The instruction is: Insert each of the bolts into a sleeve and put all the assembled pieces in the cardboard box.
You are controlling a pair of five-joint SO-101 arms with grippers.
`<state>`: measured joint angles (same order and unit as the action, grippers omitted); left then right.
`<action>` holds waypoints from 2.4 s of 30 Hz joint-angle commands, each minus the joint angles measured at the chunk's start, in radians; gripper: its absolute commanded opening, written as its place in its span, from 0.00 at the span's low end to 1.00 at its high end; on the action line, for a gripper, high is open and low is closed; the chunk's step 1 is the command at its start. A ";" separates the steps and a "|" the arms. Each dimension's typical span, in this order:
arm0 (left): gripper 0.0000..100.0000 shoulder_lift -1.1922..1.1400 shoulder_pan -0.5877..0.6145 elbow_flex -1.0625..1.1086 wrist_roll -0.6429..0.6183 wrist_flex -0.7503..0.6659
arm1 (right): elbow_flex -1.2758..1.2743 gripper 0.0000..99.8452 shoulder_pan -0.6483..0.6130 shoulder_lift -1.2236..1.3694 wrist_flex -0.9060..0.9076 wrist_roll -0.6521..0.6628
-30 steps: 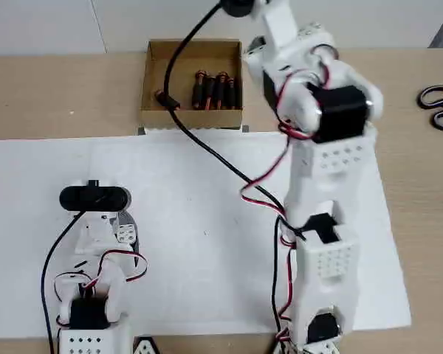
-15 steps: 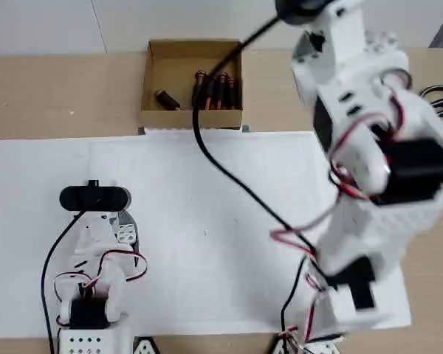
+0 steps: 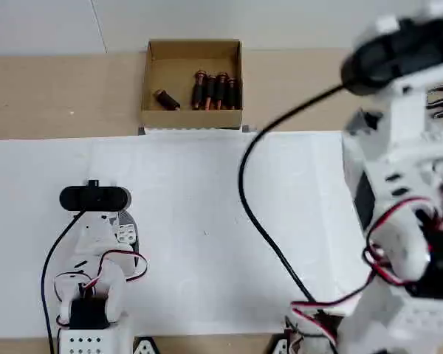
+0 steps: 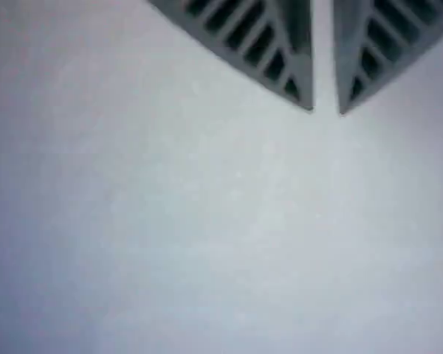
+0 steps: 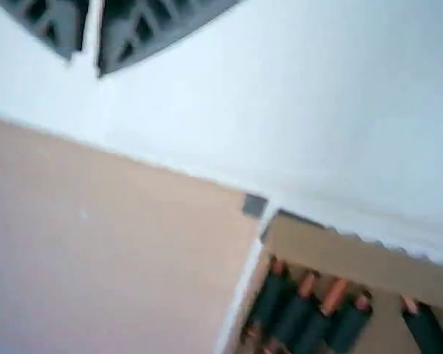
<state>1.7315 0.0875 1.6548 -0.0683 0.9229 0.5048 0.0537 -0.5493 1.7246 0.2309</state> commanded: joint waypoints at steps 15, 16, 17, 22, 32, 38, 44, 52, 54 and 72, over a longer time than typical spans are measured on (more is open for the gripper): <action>0.01 0.009 0.000 -0.004 0.002 -0.026 | -1.123 0.00 0.079 -0.691 -0.315 -0.117; 0.01 0.009 0.000 -0.004 0.002 -0.026 | -1.186 0.00 0.077 -0.734 -0.337 -0.117; 0.01 0.009 0.000 -0.004 0.002 -0.026 | -1.246 0.00 0.076 -0.776 -0.354 -0.117; 0.01 0.009 0.000 -0.004 0.002 -0.026 | -1.534 0.00 0.077 -0.969 -0.414 -0.124; 0.01 0.009 0.000 -0.004 0.002 -0.026 | -1.916 0.00 0.077 -1.267 -0.446 -0.124; 0.01 0.009 0.000 -0.004 0.002 -0.026 | -1.979 0.00 0.073 -1.265 -0.447 -0.126; 0.01 0.009 0.000 -0.004 0.002 -0.026 | -2.085 0.00 0.079 -1.265 -0.506 -0.120; 0.01 0.009 0.000 -0.004 0.002 -0.026 | -2.101 0.00 0.073 -1.265 -0.510 -0.126; 0.01 0.009 0.000 -0.004 0.002 -0.026 | -2.101 0.00 0.074 -1.265 -0.510 -0.126; 0.01 0.009 0.000 -0.004 0.002 -0.026 | -2.101 0.00 0.074 -1.265 -0.510 -0.124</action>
<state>1.7315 0.0875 1.6548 -0.0683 0.9229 -1.6019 0.1212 -1.8013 1.2382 0.1143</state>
